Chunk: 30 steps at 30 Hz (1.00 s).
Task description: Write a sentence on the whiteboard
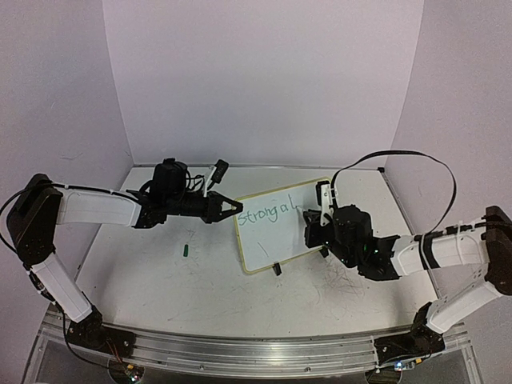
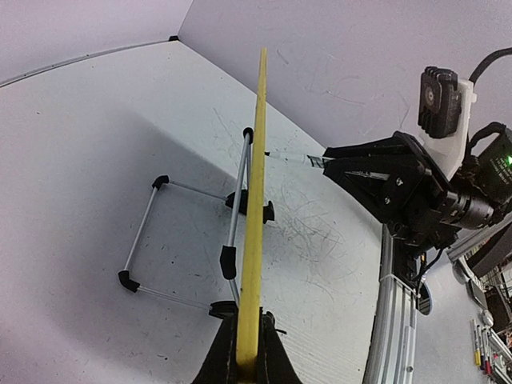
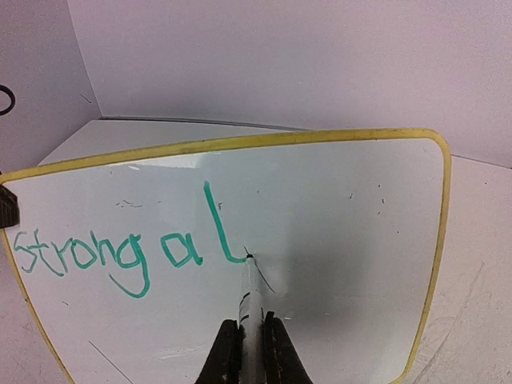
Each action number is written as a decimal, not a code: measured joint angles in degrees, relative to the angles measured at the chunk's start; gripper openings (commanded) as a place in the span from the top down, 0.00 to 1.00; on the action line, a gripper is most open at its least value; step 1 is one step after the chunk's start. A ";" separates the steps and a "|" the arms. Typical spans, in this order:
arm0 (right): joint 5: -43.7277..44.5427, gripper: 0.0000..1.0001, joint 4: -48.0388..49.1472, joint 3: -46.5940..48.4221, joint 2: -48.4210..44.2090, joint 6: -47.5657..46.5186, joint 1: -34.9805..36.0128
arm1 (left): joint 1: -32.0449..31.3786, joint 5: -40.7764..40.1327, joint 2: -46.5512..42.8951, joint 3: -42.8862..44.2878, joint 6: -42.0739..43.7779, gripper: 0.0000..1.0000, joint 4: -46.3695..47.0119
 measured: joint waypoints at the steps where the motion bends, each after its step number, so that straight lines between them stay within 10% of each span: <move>1: -0.56 1.00 0.18 -0.22 -0.65 -0.29 0.00 | 0.00 0.00 0.01 0.00 0.06 1.00 0.00; 30: -3.18 1.00 2.52 1.47 2.11 -3.58 0.09 | 0.02 -0.01 -0.01 0.00 0.10 1.00 0.00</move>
